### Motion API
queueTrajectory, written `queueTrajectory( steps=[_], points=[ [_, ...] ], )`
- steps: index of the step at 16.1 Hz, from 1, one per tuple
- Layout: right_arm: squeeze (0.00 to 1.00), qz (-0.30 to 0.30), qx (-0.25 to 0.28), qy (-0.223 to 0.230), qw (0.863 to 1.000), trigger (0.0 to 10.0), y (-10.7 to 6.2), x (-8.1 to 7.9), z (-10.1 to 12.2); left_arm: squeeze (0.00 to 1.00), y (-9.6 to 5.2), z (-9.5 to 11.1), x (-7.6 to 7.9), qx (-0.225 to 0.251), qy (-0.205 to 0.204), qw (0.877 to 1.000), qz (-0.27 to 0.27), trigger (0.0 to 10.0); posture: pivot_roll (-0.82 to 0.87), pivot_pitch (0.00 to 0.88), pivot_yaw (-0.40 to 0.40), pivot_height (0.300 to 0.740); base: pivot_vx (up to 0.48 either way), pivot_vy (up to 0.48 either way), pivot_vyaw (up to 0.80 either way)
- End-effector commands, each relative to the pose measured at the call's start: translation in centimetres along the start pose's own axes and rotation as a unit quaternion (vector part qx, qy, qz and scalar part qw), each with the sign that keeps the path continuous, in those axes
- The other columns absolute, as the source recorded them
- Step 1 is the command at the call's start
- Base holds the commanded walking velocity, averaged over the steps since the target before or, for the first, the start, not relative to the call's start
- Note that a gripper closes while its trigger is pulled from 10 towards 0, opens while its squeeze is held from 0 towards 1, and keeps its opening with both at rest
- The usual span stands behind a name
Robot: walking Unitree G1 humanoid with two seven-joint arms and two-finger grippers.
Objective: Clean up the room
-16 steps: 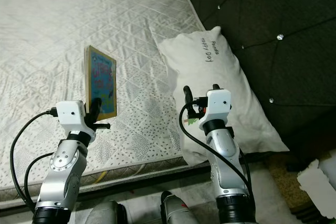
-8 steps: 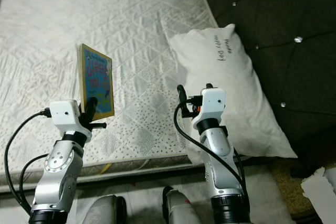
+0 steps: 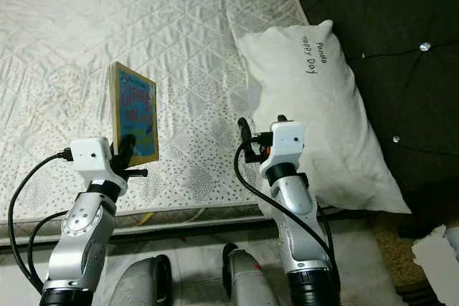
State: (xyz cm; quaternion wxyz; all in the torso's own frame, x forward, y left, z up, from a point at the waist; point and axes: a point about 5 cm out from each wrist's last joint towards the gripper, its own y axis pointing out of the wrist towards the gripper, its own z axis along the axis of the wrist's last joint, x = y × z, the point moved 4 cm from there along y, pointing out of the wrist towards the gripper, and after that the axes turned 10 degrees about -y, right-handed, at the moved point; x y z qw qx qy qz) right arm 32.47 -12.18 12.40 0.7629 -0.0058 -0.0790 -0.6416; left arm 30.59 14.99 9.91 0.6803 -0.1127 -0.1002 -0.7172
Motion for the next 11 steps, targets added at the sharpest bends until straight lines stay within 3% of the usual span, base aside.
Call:
queueTrajectory(
  steps=[1,6,11],
  points=[
    [0.00,0.004,0.000,-0.002,1.000,10.0,-0.21,-0.06,0.10,0.00,0.09,0.72,0.27,0.013,0.001,1.000,-0.005,10.0,0.02,0.274,-0.023,0.740,0.000,0.000,0.00],
    [0.00,0.013,0.002,0.000,1.000,10.0,-0.07,-0.28,0.12,0.00,0.26,0.73,0.37,0.013,0.003,1.000,-0.004,10.0,0.02,0.261,-0.025,0.740,0.000,0.000,0.00],
    [0.00,0.021,0.006,0.000,1.000,10.0,0.20,-0.42,0.24,0.00,0.58,0.76,0.45,0.016,0.004,1.000,-0.003,10.0,0.02,0.248,-0.033,0.687,0.000,0.000,0.00]
  ],
)
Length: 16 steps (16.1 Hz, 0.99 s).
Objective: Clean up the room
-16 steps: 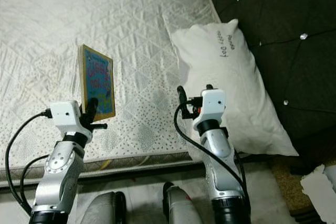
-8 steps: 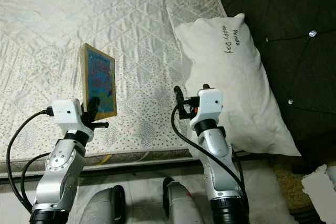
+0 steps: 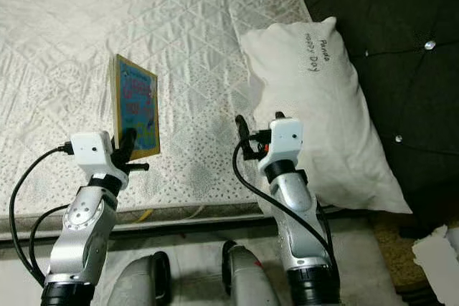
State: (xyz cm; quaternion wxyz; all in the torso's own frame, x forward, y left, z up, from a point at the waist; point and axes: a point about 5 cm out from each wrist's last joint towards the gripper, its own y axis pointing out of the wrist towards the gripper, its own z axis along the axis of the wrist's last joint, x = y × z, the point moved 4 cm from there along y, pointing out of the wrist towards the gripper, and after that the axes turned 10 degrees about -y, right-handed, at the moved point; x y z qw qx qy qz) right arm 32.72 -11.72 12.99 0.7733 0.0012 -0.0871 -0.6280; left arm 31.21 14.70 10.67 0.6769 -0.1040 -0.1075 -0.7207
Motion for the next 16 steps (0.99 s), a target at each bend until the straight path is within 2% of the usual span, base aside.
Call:
queueTrajectory(
  steps=[1,2,16],
  points=[
    [0.00,0.007,-0.005,0.000,1.000,10.0,-0.14,-0.11,-0.34,0.00,-0.02,0.11,-0.03,0.006,0.003,1.000,0.004,10.0,0.02,0.247,-0.033,0.677,0.000,0.000,0.00],
    [0.00,0.008,-0.005,0.000,1.000,10.0,-0.09,-0.12,-0.32,0.00,0.00,0.12,-0.03,0.007,0.002,1.000,0.005,10.0,0.02,0.247,-0.034,0.667,0.000,0.000,0.00],
    [0.00,0.020,-0.007,-0.006,1.000,10.0,0.35,-0.10,-0.55,0.00,0.27,0.31,-0.07,0.013,-0.006,1.000,0.013,10.0,0.02,0.251,-0.043,0.667,0.000,0.000,0.00]
  ],
)
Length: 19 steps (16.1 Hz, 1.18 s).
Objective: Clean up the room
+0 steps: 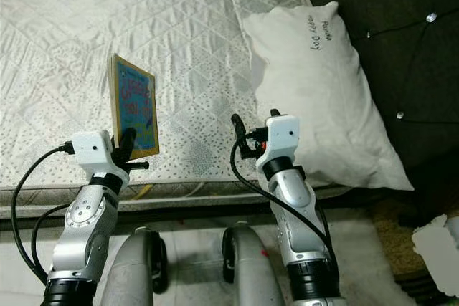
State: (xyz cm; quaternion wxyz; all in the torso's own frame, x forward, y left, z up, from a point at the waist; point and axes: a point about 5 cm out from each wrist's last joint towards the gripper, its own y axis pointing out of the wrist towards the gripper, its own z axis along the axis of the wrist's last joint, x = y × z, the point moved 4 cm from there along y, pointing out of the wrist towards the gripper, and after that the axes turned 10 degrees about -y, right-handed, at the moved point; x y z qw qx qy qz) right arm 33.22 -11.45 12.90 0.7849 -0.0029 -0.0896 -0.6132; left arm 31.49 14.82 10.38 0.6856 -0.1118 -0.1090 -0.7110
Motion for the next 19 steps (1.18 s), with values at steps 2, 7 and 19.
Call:
queueTrajectory(
  steps=[2,7,19],
  points=[
    [0.00,0.002,-0.006,-0.002,1.000,10.0,-0.15,0.05,-0.44,0.00,0.00,0.55,0.13,0.015,0.001,1.000,0.000,10.0,0.02,0.252,-0.044,0.667,0.000,0.000,0.00],
    [0.00,0.010,-0.006,-0.001,1.000,10.0,-0.14,-0.21,-0.57,0.00,0.02,0.51,0.06,0.015,0.000,1.000,0.002,10.0,0.02,0.254,-0.041,0.667,0.000,0.000,0.00],
    [0.00,0.018,-0.008,-0.001,1.000,10.0,-0.10,-0.39,-0.75,0.00,0.05,0.50,-0.05,0.017,-0.001,1.000,0.010,10.0,0.01,0.256,-0.042,0.587,0.000,0.000,0.00]
  ],
)
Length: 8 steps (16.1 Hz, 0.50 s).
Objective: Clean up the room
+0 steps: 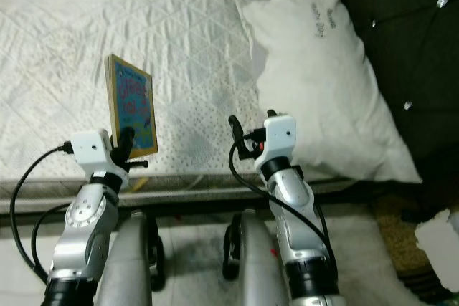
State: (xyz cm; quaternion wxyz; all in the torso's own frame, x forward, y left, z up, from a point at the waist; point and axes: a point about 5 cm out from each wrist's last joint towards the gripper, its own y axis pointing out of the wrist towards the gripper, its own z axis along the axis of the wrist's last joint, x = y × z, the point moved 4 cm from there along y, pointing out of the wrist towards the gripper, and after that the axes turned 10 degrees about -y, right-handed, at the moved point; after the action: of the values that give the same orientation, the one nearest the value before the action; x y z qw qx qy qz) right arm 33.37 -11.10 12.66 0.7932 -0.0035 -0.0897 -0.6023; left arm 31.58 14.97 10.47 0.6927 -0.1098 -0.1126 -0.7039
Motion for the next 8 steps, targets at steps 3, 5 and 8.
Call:
queueTrajectory(
  steps=[3,5,8],
  points=[
    [0.00,0.003,-0.008,-0.002,1.000,10.0,-0.27,-0.07,-0.53,0.00,0.01,0.38,0.06,0.012,0.000,1.000,0.002,10.0,0.01,0.253,-0.043,0.572,0.000,0.000,0.00],
    [0.00,0.004,-0.009,-0.001,1.000,10.0,-0.20,-0.05,-0.61,0.00,0.02,0.41,-0.01,0.014,0.002,1.000,0.003,10.0,0.01,0.249,-0.042,0.572,0.000,0.000,0.00],
    [0.00,0.004,-0.009,-0.005,1.000,10.0,-0.12,0.09,-0.69,0.00,-0.09,0.81,-0.25,0.021,-0.006,1.000,0.001,10.0,0.02,0.246,-0.041,0.572,0.000,0.000,0.00]
  ],
)
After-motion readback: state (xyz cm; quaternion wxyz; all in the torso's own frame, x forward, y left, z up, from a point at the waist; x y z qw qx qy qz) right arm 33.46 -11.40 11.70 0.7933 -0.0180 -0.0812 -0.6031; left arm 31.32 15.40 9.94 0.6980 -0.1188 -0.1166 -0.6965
